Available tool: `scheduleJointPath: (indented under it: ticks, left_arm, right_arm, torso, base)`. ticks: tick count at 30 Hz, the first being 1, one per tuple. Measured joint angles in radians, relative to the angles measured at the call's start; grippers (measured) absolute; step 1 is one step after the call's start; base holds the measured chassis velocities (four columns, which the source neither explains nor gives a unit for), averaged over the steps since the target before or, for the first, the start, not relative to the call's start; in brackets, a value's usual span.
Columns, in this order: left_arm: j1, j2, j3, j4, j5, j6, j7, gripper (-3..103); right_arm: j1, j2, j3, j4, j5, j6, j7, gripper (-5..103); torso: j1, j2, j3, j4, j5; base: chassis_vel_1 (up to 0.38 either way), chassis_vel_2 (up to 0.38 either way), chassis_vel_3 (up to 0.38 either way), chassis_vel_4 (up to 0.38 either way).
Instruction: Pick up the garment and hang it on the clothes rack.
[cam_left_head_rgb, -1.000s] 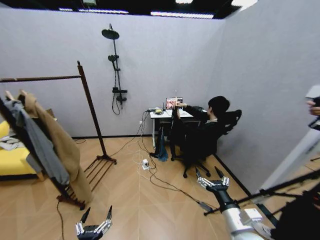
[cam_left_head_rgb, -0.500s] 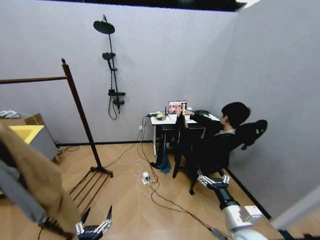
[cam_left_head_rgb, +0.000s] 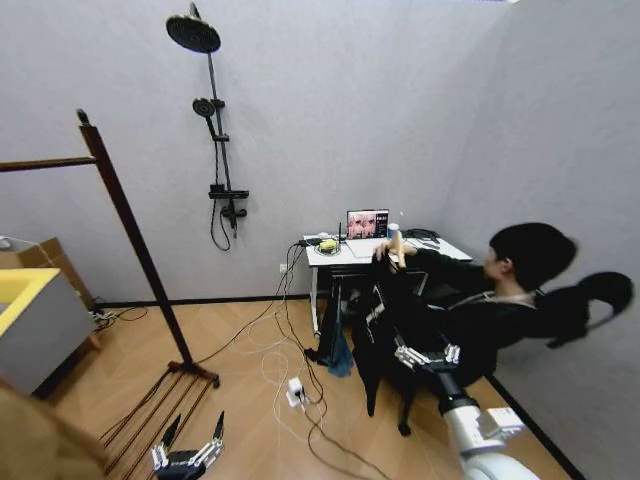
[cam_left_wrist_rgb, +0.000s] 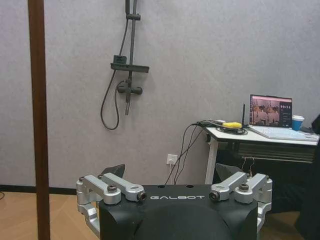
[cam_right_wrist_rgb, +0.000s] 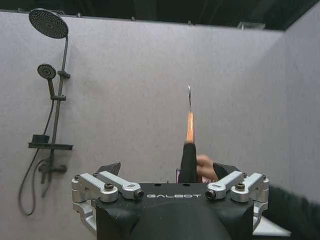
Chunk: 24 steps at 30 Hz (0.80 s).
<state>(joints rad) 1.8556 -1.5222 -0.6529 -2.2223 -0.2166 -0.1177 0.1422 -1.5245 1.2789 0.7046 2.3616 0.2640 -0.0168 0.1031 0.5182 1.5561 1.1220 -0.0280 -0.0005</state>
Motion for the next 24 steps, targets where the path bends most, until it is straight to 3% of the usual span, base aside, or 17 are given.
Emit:
scheduleJointPath:
  ticks: [2,4,11,15,18,24]
  left_arm:
    - [0.000,0.000,0.000,0.000,0.000,0.000,0.000,100]
    - [0.000,0.000,0.000,0.000,0.000,0.000,0.000,100]
    - [0.000,0.000,0.000,0.000,0.000,0.000,0.000,100]
    - [0.000,0.000,0.000,0.000,0.000,0.000,0.000,100]
    - [0.000,0.000,0.000,0.000,0.000,0.000,0.000,100]
    - [0.000,0.000,0.000,0.000,0.000,0.000,0.000,100]
  right_arm:
    - [0.007,-0.001,0.004,0.022,-0.020,-0.005,0.011,100]
    - [0.019,-0.006,0.012,0.042,-0.022,-0.023,0.024,100]
    - [0.122,-0.050,0.027,0.062,0.142,-0.156,0.084,100]
    - [0.161,-0.052,0.031,0.046,0.159,-0.194,0.102,100]
    - [0.280,-0.094,0.061,-0.016,0.213,-0.262,0.115,100]
    - [0.394,-0.161,0.080,-0.077,0.245,-0.294,0.137,100]
  torso:
    - [0.000,0.000,0.000,-0.0004,-0.0008]
    - [-0.001,0.000,0.000,0.0000,0.0007]
    - [0.000,0.000,0.000,0.0002,0.0003]
    - [0.000,0.000,0.000,0.0004,0.0007]
    - [-0.001,0.001,0.000,0.0001,0.0005]
    - [-0.002,0.001,0.000,0.0003,0.0005]
  base:
    - [-0.342,0.290,0.317,-0.317]
    - [-0.273,0.312,0.306,-0.313]
    - [-0.211,0.216,0.225,-0.228]
    - [-0.065,0.093,0.091,-0.056]
    - [0.000,0.000,0.000,0.000]
    - [0.000,0.000,0.000,0.000]
